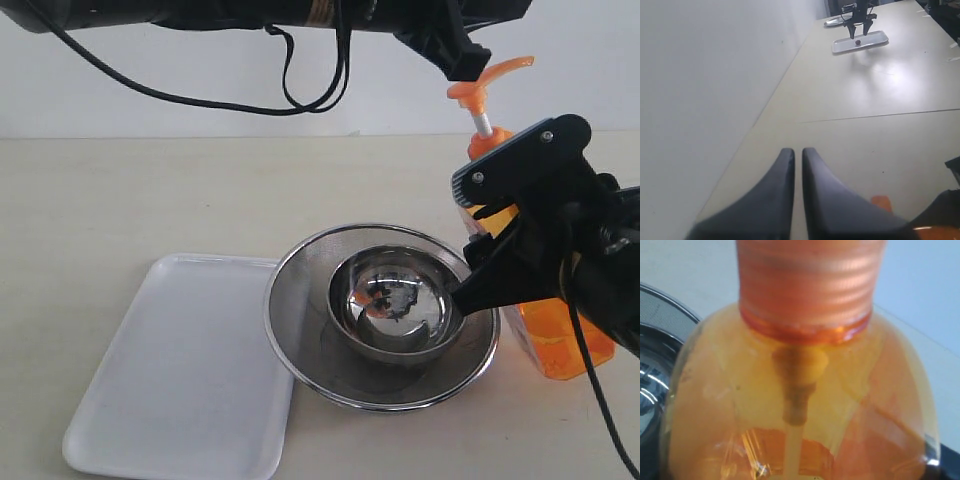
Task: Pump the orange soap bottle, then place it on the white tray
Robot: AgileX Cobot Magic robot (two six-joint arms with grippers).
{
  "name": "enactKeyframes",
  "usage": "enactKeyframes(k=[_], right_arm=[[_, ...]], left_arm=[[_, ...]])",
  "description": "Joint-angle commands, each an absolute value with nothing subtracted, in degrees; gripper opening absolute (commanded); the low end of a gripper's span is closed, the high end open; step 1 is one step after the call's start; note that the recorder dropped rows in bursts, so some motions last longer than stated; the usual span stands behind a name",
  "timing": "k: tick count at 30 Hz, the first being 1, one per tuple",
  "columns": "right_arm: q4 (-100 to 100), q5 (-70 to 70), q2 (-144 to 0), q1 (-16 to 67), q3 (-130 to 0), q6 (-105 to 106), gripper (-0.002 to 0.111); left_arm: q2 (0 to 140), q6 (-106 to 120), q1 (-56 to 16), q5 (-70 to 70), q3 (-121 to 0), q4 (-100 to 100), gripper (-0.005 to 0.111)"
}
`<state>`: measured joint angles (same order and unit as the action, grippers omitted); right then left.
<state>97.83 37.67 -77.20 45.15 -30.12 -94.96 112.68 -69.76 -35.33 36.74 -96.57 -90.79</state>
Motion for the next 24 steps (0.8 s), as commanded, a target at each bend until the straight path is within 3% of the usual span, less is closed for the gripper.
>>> enactKeyframes(k=[1, 11, 24], right_arm=[[99.95, 39.95, -76.81, 45.23, -30.96, -93.18, 0.000], [99.95, 40.24, -76.81, 45.23, -30.96, -93.07, 0.000], [99.95, 40.24, -76.81, 45.23, -30.96, -93.07, 0.000]], left_arm=[[113.53, -71.32, -35.56, 36.59, -97.32, -92.63, 0.005], [113.17, -80.31, -35.56, 44.56, -97.32, -99.95, 0.005], [110.17, -80.40, -35.56, 39.98, -97.32, -99.95, 0.005]])
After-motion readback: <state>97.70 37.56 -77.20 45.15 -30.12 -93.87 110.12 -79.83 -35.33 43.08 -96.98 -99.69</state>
